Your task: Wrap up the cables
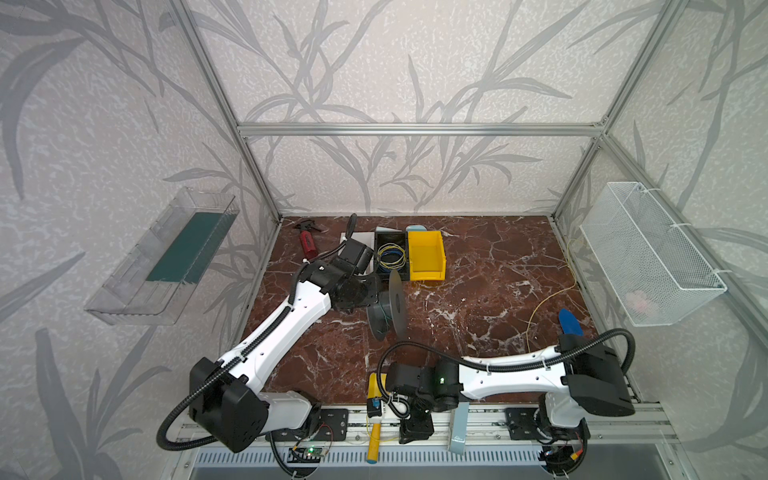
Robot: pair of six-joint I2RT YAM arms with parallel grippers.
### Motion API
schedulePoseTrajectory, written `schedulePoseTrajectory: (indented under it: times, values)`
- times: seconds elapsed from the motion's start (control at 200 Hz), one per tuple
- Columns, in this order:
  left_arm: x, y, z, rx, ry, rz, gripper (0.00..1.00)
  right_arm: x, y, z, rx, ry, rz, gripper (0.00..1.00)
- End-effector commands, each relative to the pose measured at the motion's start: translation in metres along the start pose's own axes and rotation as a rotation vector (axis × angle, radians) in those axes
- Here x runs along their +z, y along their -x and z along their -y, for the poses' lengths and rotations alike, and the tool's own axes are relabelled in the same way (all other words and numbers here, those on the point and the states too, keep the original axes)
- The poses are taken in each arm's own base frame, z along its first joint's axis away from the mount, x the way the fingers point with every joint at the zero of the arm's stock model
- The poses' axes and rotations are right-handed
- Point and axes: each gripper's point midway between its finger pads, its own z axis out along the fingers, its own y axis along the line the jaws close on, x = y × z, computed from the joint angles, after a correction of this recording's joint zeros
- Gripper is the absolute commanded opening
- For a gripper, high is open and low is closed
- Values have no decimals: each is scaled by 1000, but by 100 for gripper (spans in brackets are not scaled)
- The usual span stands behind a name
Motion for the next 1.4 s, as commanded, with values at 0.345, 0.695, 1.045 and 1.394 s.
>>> schedulePoseTrajectory:
  times: [0.345,0.695,1.045,1.394]
  values:
    - [-17,1,6,-34,-55,49,0,35,-2,19,-26,-48,-39,46]
    - [-10,-6,-2,-52,-22,32,0,15,2,20,-23,-99,8,0]
    - [-17,1,-12,-93,39,71,0,-43,22,23,-82,-185,99,0]
    - [-8,-4,-12,-112,78,16,0,-141,58,70,19,-255,394,0]
